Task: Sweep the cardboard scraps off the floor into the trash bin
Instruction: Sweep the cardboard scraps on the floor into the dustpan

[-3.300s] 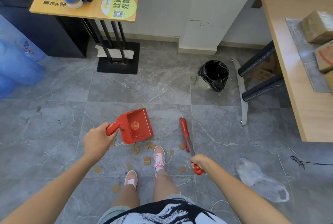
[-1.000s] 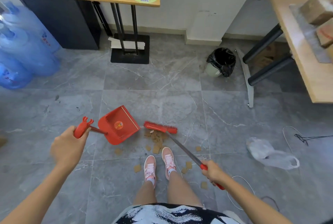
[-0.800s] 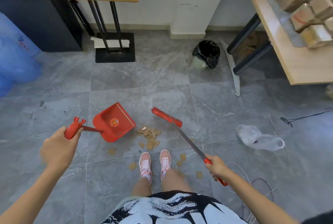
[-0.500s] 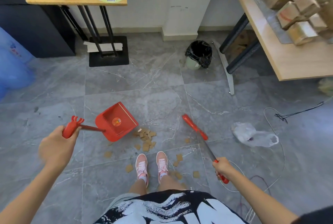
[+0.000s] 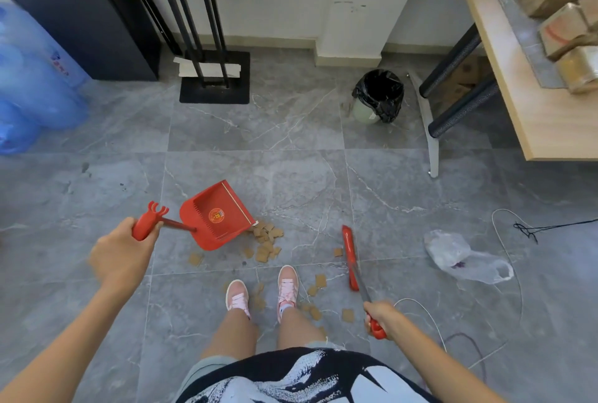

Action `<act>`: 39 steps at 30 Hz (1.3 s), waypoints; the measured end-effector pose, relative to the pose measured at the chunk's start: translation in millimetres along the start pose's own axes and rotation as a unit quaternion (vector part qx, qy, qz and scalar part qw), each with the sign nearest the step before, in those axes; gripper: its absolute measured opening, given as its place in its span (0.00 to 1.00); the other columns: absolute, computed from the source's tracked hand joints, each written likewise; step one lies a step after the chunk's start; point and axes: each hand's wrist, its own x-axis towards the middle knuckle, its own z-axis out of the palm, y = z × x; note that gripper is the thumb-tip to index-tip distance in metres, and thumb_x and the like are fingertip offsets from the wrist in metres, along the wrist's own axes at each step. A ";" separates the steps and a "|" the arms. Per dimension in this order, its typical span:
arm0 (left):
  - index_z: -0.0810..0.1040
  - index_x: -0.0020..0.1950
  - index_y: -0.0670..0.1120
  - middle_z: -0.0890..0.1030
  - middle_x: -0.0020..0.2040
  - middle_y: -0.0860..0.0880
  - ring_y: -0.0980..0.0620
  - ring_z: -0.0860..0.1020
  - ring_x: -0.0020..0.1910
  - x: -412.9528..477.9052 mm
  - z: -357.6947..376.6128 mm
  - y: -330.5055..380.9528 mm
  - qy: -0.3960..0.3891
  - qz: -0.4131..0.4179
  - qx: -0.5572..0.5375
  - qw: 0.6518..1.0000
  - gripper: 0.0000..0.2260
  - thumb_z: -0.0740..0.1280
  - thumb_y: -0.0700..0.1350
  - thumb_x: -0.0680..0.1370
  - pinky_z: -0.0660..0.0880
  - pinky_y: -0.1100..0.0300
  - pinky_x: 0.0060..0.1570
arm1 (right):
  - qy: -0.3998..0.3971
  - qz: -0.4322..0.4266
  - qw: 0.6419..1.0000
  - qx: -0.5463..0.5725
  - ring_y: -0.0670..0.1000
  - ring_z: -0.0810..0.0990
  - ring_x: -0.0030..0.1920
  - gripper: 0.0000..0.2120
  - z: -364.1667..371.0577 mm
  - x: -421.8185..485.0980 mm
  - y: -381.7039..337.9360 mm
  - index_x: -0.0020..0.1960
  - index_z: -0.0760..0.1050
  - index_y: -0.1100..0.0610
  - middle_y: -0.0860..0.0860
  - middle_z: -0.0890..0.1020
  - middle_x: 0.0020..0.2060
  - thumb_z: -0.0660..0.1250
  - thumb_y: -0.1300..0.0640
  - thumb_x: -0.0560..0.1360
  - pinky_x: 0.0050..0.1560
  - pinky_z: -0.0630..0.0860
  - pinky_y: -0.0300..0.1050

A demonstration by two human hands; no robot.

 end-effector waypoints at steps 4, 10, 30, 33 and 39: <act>0.72 0.35 0.43 0.76 0.28 0.39 0.39 0.73 0.29 -2.1 -2.3 -17.2 0.008 -0.012 0.000 1.000 0.19 0.70 0.56 0.74 0.65 0.54 0.31 | -0.002 -0.008 1.000 -0.009 0.45 0.58 0.10 0.18 14.3 -12.0 -5.7 0.30 0.64 0.61 0.52 0.63 0.12 0.54 0.64 0.79 0.17 0.61 0.28; 0.75 0.38 0.45 0.78 0.31 0.38 0.35 0.77 0.35 11.3 -11.9 -58.4 0.007 -0.014 -0.016 1.000 0.17 0.69 0.58 0.74 0.71 0.51 0.33 | -0.006 -0.027 0.999 -0.024 0.46 0.61 0.11 0.14 67.2 -29.6 -4.9 0.34 0.66 0.62 0.52 0.66 0.14 0.56 0.64 0.79 0.18 0.63 0.31; 0.72 0.34 0.44 0.73 0.27 0.45 0.42 0.71 0.29 11.7 -55.5 -187.7 -0.051 0.048 -0.079 0.994 0.18 0.71 0.54 0.74 0.63 0.55 0.30 | -0.005 -0.073 0.995 -0.070 0.47 0.63 0.17 0.11 244.0 -87.5 20.5 0.37 0.66 0.60 0.54 0.67 0.24 0.55 0.63 0.79 0.19 0.64 0.31; 0.71 0.34 0.45 0.72 0.27 0.46 0.43 0.70 0.28 1.0 -52.5 -183.1 -0.066 0.064 -0.075 0.993 0.17 0.72 0.54 0.74 0.62 0.55 0.30 | -0.014 -0.067 0.997 -0.030 0.45 0.62 0.14 0.13 228.6 -90.5 25.1 0.36 0.64 0.59 0.53 0.66 0.26 0.54 0.63 0.79 0.18 0.65 0.29; 0.72 0.35 0.45 0.72 0.26 0.47 0.45 0.68 0.27 -34.2 -44.2 -168.6 -0.076 0.102 -0.051 0.991 0.17 0.72 0.55 0.73 0.62 0.56 0.31 | -0.022 -0.089 0.996 0.017 0.43 0.63 0.10 0.14 190.3 -100.2 56.6 0.36 0.63 0.58 0.53 0.65 0.27 0.53 0.63 0.80 0.17 0.65 0.28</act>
